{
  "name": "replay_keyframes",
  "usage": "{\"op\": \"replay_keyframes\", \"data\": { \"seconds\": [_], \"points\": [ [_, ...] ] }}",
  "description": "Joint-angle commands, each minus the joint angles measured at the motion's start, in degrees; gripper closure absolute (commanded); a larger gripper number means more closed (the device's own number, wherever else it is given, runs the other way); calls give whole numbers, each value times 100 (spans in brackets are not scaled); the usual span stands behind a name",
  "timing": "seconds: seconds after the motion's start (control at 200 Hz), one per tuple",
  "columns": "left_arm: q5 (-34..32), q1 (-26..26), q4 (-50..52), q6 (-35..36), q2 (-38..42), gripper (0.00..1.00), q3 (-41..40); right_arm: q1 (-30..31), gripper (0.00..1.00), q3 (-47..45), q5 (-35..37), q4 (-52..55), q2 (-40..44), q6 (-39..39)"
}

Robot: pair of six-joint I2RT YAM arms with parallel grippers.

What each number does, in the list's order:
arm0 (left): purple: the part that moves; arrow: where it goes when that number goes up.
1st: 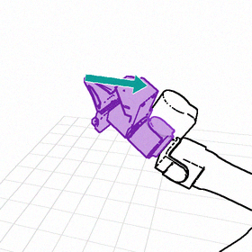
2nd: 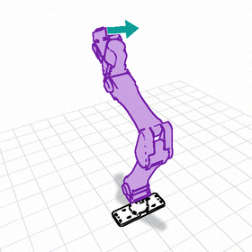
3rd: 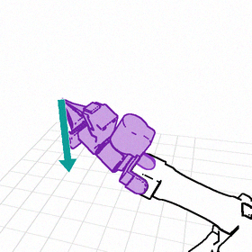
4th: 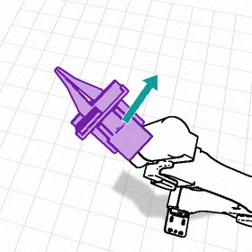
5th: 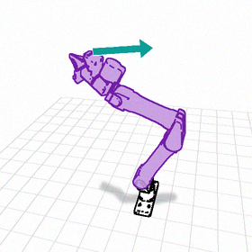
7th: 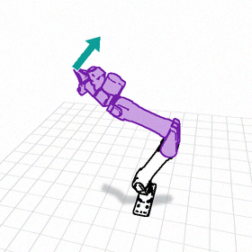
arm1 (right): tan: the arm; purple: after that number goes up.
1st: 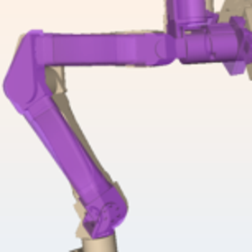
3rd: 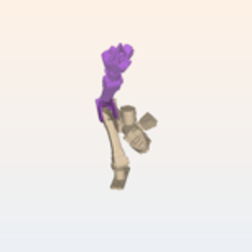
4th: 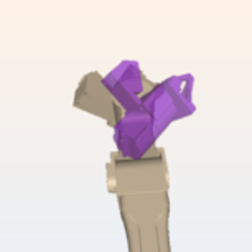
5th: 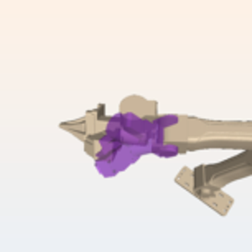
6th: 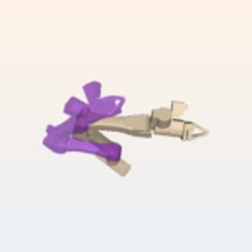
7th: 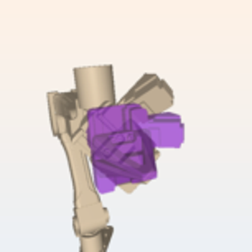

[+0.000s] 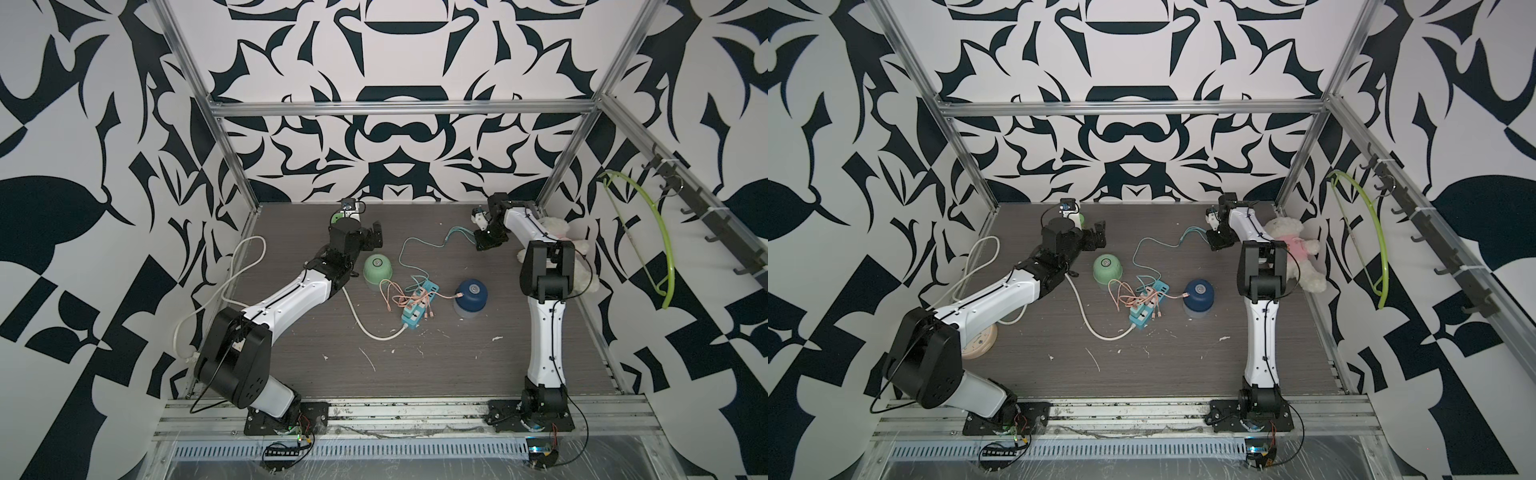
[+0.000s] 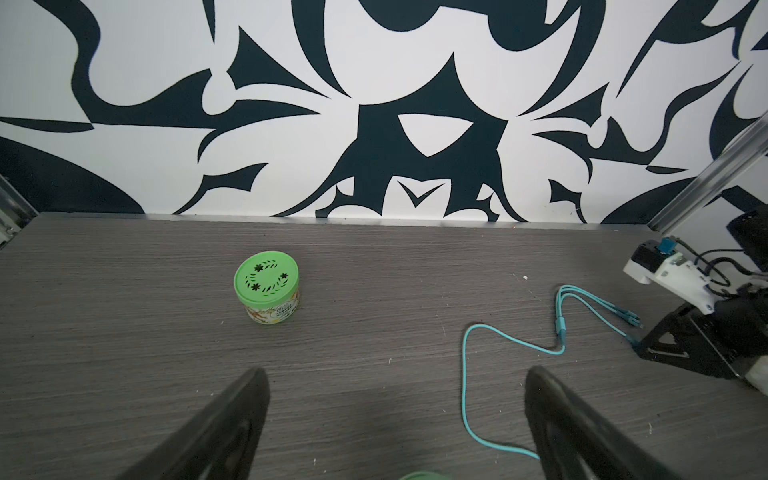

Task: Charge the cordless meat grinders
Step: Pick up the charging cable from the center of the board.

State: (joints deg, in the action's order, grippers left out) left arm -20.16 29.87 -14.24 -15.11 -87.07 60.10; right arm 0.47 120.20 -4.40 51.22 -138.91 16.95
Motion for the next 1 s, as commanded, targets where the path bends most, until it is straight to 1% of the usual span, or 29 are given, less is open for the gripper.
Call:
{"op": "replay_keyframes", "data": {
  "seconds": [0.0, 0.11, 0.275, 0.3, 0.38, 0.475, 0.59, 0.665, 0.7, 0.75, 0.795, 0.875, 0.94, 0.995],
  "points": [
    [57, -25, 10, 103, -91, 1, 202, 28, 81, 201, -24, 330, -60, 143],
    [138, -32, 22, 219, -126, 1, 278, 27, 85, 194, -17, 363, -139, 159],
    [572, -36, 27, 641, -211, 0, 479, 45, 99, 300, -40, 575, -180, 236],
    [728, -50, 27, 735, -235, 1, 512, 54, 100, 330, -66, 597, -180, 251],
    [1227, -52, 74, 1136, -329, 0, 678, 58, 100, 452, -264, 668, -180, 234],
    [1965, -65, 188, 1702, -519, 0, 943, 92, 100, 739, -832, 726, -86, -97],
    [2762, -53, 351, 2171, -837, 2, 1352, 142, 100, 699, -1755, 430, 320, -1263],
    [3173, -23, 343, 2452, -1053, 3, 1538, 203, 100, 332, -2332, 106, 706, -2096],
    [3309, 6, 362, 2651, -1151, 3, 1621, 228, 100, 112, -2468, -74, 894, -2474],
    [3458, 60, 393, 2996, -1284, 3, 1731, 242, 100, -96, -2737, -214, 1129, -2935],
    [3639, 96, 470, 3345, -1393, 4, 1837, 235, 100, -167, -2847, -211, 1270, -3541],
    [3968, 154, 607, 3969, -1614, 5, 2053, 236, 100, -58, -3199, 14, 1357, -4706],
    [4196, 226, 697, 4553, -1805, 6, 2228, 271, 100, -13, -3683, 91, 1407, -5462],
    [4262, 302, 738, 4975, -1978, 6, 2366, 326, 100, -26, -3941, -31, 1501, -5975]
  ]
}}
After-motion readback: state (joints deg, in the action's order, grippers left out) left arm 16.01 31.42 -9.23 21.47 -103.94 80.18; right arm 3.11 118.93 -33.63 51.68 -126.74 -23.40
